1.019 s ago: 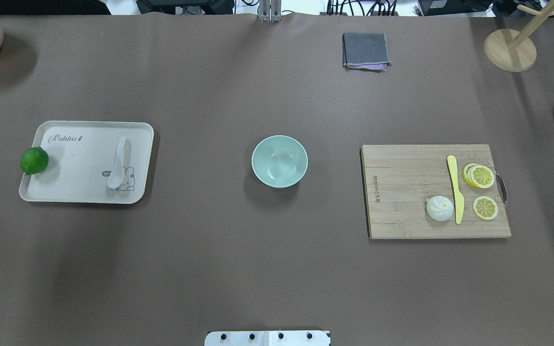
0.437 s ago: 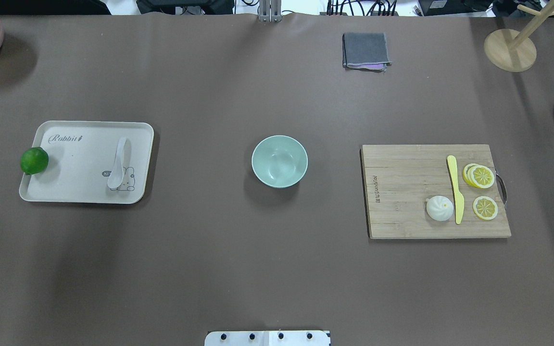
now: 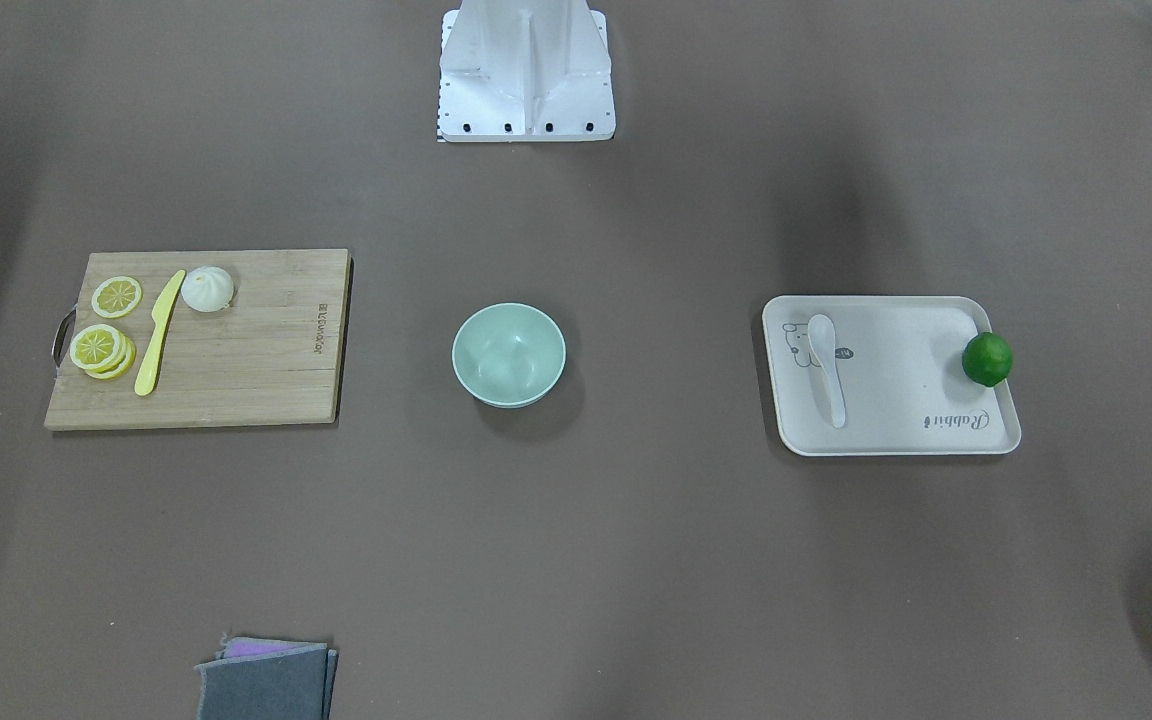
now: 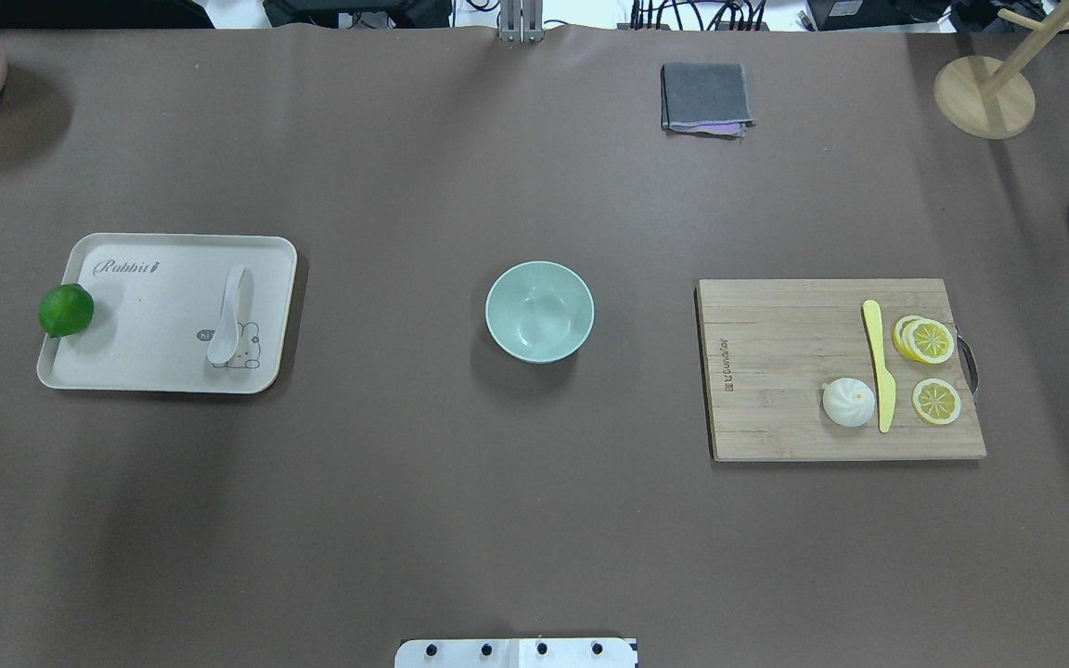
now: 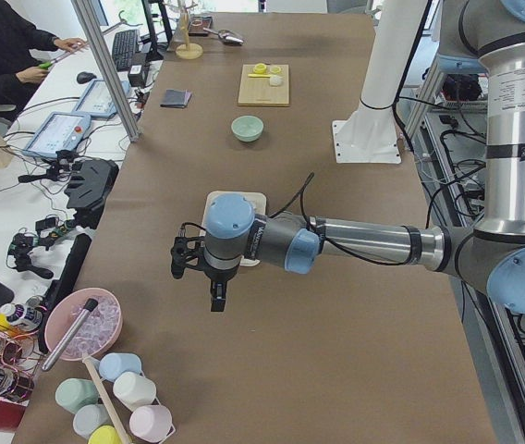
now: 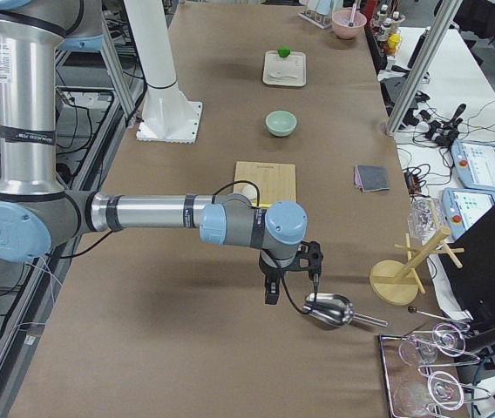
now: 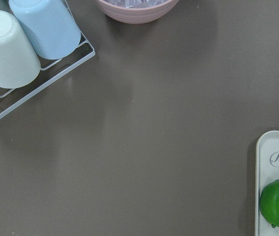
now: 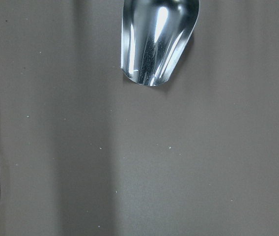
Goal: Put spoon and bun in bowl
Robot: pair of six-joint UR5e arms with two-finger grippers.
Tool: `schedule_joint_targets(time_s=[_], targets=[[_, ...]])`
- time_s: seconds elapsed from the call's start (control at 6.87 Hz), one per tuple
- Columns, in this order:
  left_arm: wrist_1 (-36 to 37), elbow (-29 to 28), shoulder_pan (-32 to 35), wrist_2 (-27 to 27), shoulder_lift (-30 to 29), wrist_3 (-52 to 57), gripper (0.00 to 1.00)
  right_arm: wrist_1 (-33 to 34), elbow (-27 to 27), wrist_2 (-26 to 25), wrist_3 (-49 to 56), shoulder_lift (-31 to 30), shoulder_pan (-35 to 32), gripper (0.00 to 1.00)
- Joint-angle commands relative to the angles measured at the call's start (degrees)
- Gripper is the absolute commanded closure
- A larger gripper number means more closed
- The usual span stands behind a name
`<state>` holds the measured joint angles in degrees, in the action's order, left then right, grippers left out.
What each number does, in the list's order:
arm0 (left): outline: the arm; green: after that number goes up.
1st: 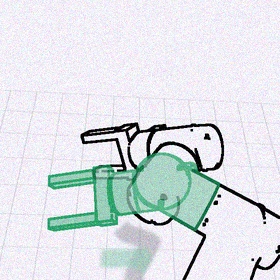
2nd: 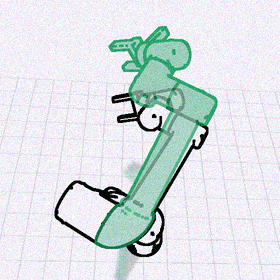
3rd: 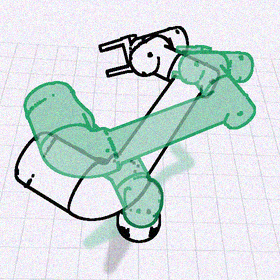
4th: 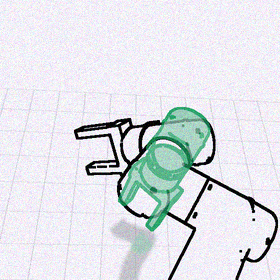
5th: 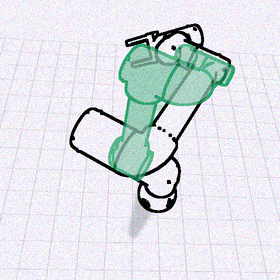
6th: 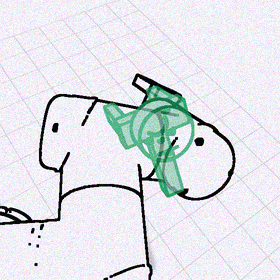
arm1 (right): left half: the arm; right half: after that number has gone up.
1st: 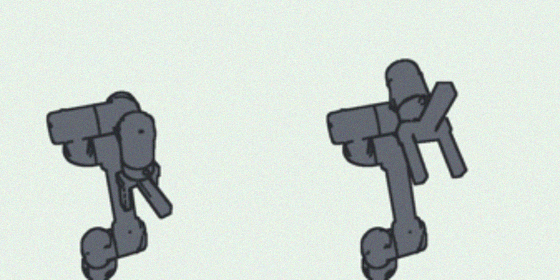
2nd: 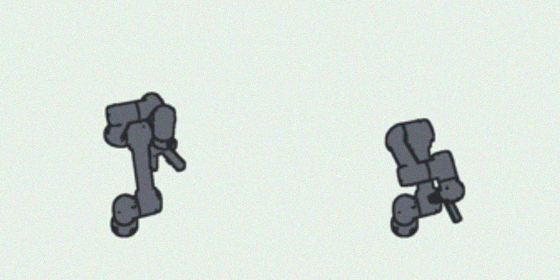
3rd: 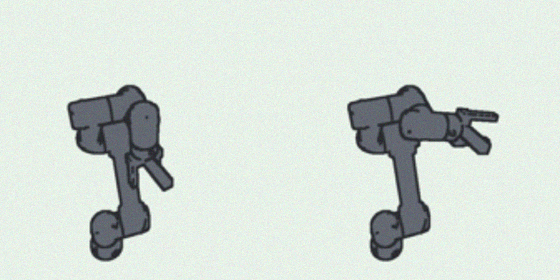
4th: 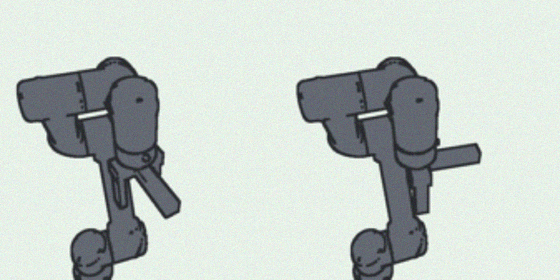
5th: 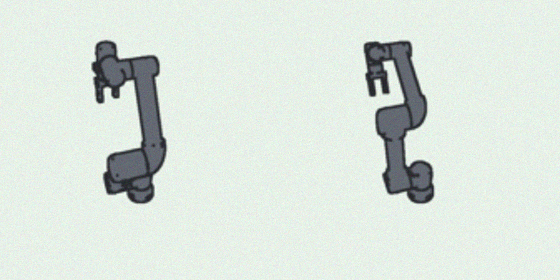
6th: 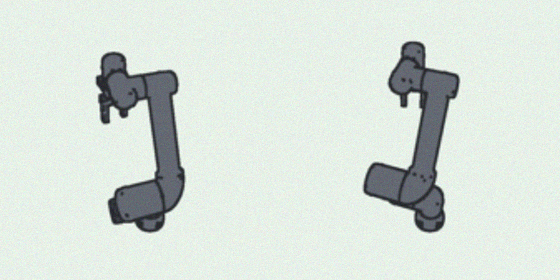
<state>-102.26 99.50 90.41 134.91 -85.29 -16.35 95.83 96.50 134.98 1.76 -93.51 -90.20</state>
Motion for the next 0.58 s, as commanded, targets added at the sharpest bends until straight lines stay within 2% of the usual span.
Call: schedule_joint_targets(time_s=[0.0, 0.44], targets=[[0.13, 0.08, -0.32, -0.09, -0.14, 0.17, 0.02, -0.03, 0.01, 0.02, 0.00, 0.09, 0.03, 0.00], [0.05, 0.25, -0.41, -0.09, -0.14, 0.44, 0.02, -0.03, 0.01, -0.06, 0.00, 0.09, 0.29, 0.00]])
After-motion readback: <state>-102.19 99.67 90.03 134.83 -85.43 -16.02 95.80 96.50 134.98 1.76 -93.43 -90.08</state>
